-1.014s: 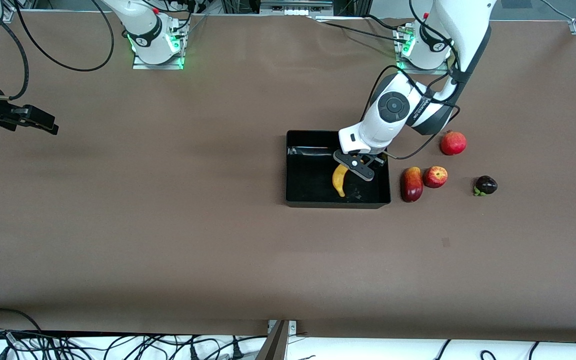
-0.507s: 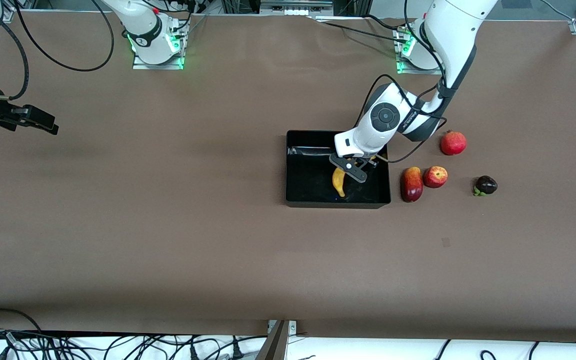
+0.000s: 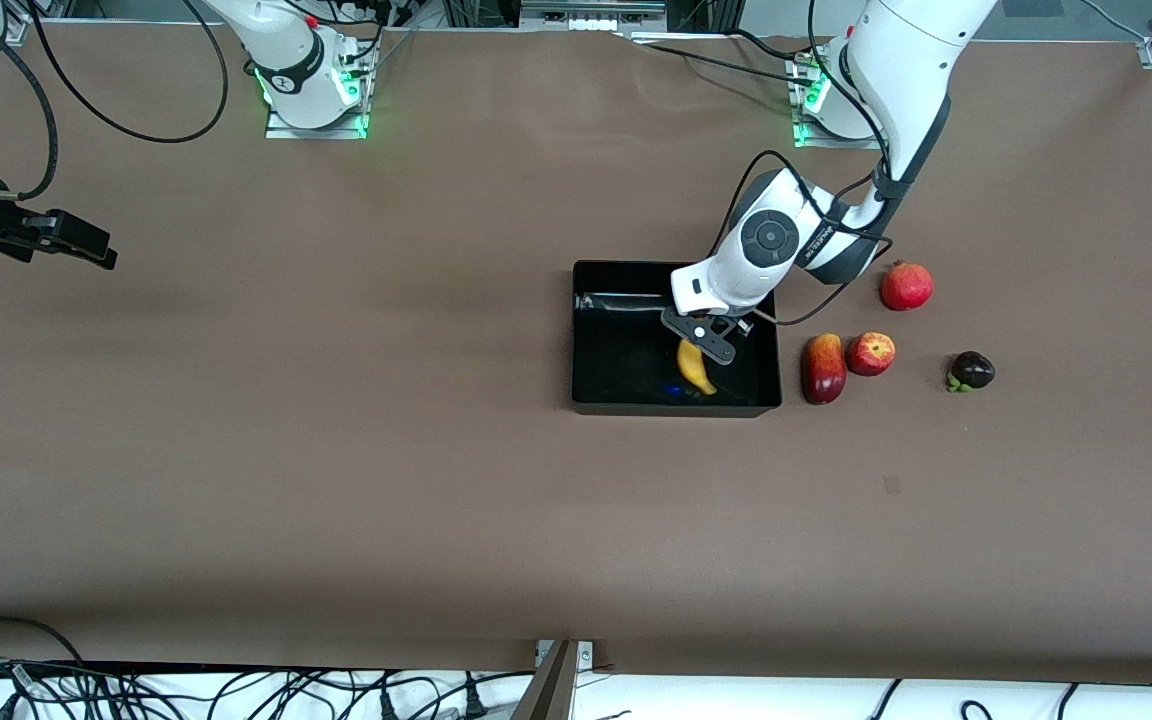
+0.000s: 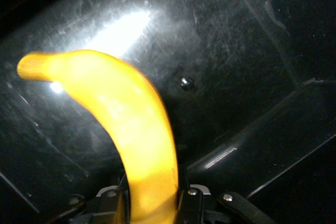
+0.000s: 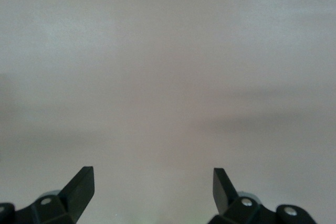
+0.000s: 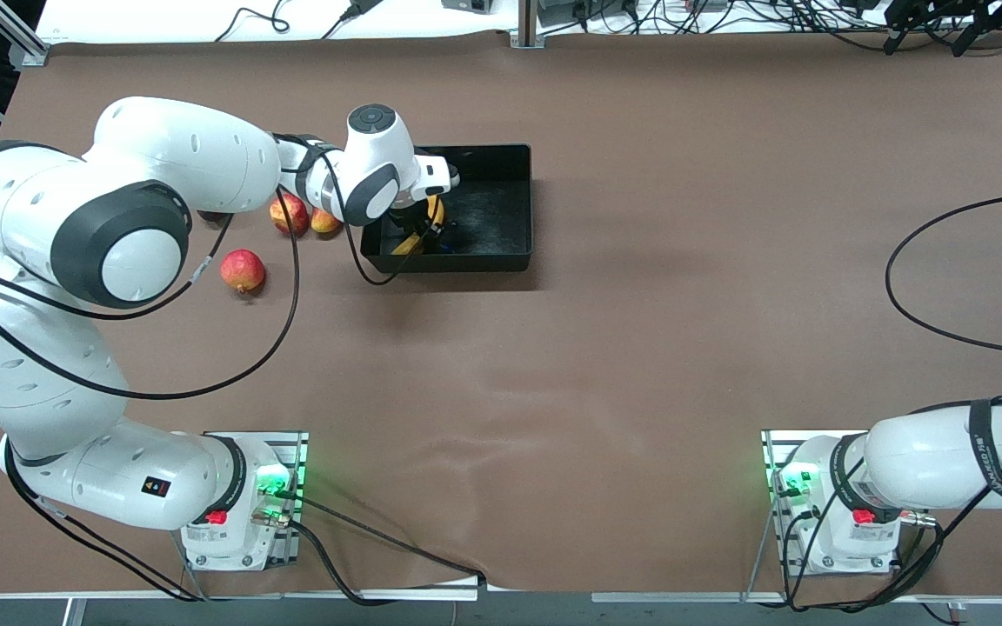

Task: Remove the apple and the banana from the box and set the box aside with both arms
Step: 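Lift the banana with the left gripper while the right gripper nears the tray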

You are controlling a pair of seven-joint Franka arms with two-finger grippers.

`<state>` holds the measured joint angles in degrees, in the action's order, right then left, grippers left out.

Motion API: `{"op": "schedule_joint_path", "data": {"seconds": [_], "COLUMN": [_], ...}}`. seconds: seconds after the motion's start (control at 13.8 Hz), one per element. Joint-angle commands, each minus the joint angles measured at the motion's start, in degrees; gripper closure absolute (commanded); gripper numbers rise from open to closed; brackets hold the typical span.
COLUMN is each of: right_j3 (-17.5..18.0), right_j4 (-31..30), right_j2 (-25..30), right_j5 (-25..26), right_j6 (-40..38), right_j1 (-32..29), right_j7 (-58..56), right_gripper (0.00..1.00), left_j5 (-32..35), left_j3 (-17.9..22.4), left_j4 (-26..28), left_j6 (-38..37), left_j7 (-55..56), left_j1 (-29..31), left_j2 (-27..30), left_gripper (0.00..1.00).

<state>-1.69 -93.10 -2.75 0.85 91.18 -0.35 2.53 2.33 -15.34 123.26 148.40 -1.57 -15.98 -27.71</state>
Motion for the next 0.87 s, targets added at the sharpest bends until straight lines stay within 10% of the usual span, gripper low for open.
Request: {"op": "schedule_joint_path", "data": {"seconds": [0.0, 0.8], "right_j3": [0.37, 0.37], "right_j4": [1.17, 1.17], "right_j2": [-0.41, -0.41], "right_j5": [-0.24, -0.24], "right_j6": [-1.01, -1.01], "right_j1": [-0.53, -0.53], "right_j7": [-0.78, -0.78], "right_gripper": [0.0, 0.0], "left_j5": [1.19, 0.31], "left_j3": [0.57, -0.3], "left_j4": [0.58, -2.75], "left_j6": [-0.13, -18.55], "left_j7": [0.6, -0.1], "left_j1": [-0.63, 4.45], "left_j2": [1.16, 16.36], "left_gripper": [1.0, 1.0]}}
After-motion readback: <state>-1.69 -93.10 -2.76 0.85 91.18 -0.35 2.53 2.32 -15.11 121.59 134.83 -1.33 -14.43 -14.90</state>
